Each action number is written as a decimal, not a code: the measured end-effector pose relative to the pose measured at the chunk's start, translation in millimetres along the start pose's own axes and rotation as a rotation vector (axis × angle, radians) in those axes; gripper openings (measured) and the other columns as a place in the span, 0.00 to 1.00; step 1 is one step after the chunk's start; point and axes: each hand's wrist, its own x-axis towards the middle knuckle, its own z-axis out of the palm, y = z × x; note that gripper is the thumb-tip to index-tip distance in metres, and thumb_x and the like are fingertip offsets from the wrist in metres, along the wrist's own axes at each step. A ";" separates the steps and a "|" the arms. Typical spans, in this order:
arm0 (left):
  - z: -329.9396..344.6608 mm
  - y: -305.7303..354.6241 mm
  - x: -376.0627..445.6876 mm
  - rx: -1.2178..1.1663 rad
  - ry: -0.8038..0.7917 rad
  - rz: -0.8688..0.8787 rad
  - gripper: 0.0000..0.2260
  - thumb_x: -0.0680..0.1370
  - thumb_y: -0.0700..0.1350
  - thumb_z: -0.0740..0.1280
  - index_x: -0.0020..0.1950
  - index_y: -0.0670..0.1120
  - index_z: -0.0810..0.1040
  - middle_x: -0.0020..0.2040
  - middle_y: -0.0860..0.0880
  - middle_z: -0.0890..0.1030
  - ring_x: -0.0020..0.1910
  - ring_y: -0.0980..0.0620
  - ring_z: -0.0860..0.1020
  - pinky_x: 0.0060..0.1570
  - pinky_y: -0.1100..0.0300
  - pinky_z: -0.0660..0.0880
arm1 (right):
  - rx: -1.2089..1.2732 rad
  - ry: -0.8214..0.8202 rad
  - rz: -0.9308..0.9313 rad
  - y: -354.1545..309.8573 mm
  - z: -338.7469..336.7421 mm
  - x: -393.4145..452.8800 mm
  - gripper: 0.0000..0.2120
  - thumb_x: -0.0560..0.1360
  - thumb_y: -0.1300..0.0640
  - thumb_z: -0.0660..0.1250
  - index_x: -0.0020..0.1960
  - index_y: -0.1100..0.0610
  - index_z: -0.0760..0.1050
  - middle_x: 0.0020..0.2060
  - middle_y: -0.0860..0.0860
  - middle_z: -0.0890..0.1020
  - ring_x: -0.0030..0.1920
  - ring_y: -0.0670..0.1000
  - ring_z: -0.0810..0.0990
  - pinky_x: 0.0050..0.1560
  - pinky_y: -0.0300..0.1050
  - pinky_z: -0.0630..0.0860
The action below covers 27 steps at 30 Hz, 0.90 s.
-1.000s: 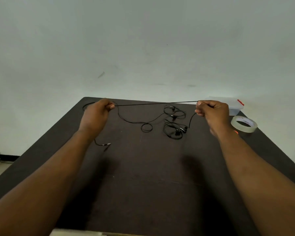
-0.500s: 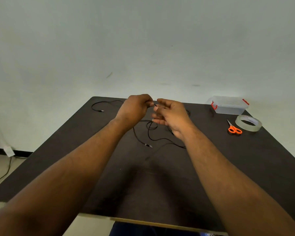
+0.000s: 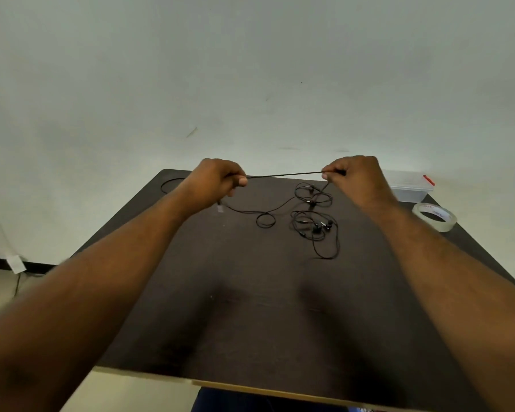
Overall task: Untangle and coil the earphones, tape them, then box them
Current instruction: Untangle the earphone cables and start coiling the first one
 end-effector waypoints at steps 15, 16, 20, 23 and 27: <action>5.9 -14.3 -8.4 -0.413 -0.140 -0.165 0.06 0.79 0.40 0.67 0.44 0.40 0.81 0.37 0.44 0.85 0.34 0.54 0.82 0.39 0.61 0.78 | -0.029 0.022 0.046 33.7 -11.3 26.7 0.06 0.74 0.59 0.71 0.49 0.59 0.84 0.43 0.52 0.85 0.46 0.52 0.83 0.54 0.46 0.77; 9.5 -9.3 -13.9 -0.585 -0.274 -0.227 0.05 0.78 0.38 0.66 0.45 0.39 0.80 0.37 0.44 0.84 0.34 0.52 0.83 0.38 0.60 0.79 | -0.008 0.032 0.055 34.4 -10.2 26.8 0.06 0.74 0.60 0.71 0.48 0.59 0.84 0.41 0.52 0.84 0.45 0.52 0.83 0.53 0.45 0.78; 29.9 11.9 -37.6 -1.066 -0.802 -0.230 0.07 0.72 0.41 0.72 0.48 0.41 0.82 0.41 0.42 0.85 0.40 0.47 0.85 0.44 0.54 0.81 | 0.031 -0.012 0.061 28.0 8.2 24.0 0.06 0.73 0.63 0.71 0.49 0.62 0.84 0.43 0.54 0.85 0.47 0.53 0.83 0.55 0.47 0.77; 40.1 25.7 -42.9 -1.335 -0.780 -0.057 0.09 0.70 0.43 0.76 0.48 0.44 0.83 0.44 0.45 0.86 0.45 0.49 0.85 0.48 0.53 0.81 | 0.080 -0.048 0.069 19.7 34.0 12.8 0.06 0.73 0.61 0.71 0.49 0.61 0.84 0.46 0.54 0.85 0.48 0.48 0.82 0.52 0.40 0.75; 34.0 47.9 -25.8 -1.588 -0.267 -0.032 0.07 0.74 0.38 0.66 0.48 0.45 0.83 0.45 0.48 0.85 0.48 0.51 0.84 0.47 0.57 0.81 | 0.114 -0.182 0.046 8.0 65.7 -9.1 0.06 0.73 0.59 0.72 0.49 0.58 0.85 0.44 0.49 0.85 0.41 0.38 0.79 0.48 0.31 0.73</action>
